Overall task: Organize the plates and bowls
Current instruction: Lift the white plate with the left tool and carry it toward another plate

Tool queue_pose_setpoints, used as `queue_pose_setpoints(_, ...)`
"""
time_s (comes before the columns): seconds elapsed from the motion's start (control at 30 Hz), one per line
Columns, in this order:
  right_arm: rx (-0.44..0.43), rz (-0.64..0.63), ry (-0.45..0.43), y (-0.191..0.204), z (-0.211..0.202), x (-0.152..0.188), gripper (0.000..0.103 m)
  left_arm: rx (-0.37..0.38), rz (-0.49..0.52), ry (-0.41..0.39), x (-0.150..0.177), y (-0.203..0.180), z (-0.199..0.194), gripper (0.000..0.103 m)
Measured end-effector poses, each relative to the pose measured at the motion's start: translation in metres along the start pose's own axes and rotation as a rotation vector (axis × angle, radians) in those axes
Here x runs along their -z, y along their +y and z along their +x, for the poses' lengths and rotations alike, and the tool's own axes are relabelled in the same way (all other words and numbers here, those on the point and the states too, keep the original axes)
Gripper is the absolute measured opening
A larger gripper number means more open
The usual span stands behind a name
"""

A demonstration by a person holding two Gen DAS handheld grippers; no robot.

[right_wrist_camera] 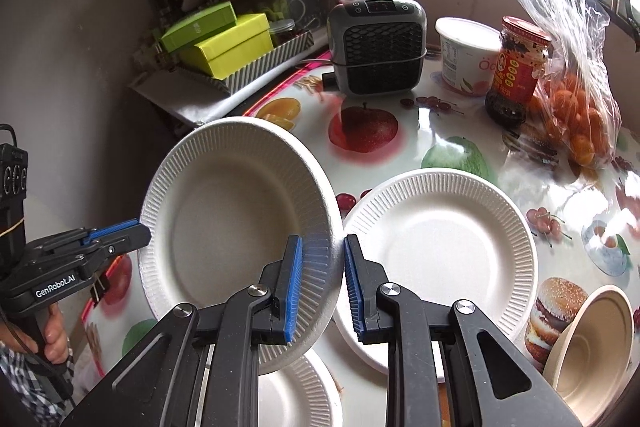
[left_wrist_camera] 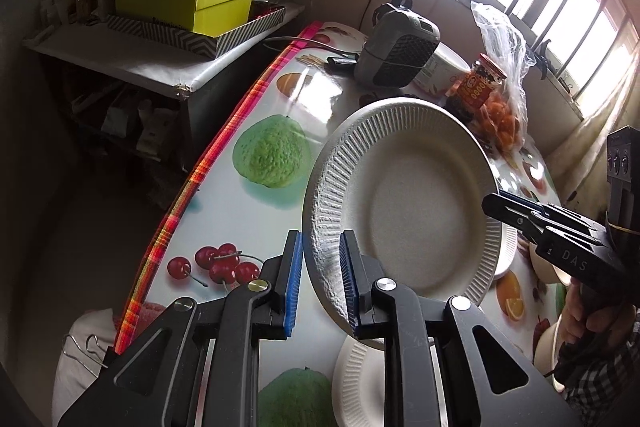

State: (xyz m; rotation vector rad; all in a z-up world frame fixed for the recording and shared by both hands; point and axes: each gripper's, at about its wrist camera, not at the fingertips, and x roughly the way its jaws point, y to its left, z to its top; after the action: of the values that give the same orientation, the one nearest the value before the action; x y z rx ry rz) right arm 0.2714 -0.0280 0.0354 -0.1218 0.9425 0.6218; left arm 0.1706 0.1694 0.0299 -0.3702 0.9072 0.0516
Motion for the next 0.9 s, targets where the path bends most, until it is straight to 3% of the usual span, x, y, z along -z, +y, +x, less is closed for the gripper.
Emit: queue_pose_setpoints(0.9, 0.013, 0.061, 0.02, -0.002, -0.034, 0.074, 0.02, 0.0, 0.08, 0.036, 0.055, -0.026, -0.017, 0.02)
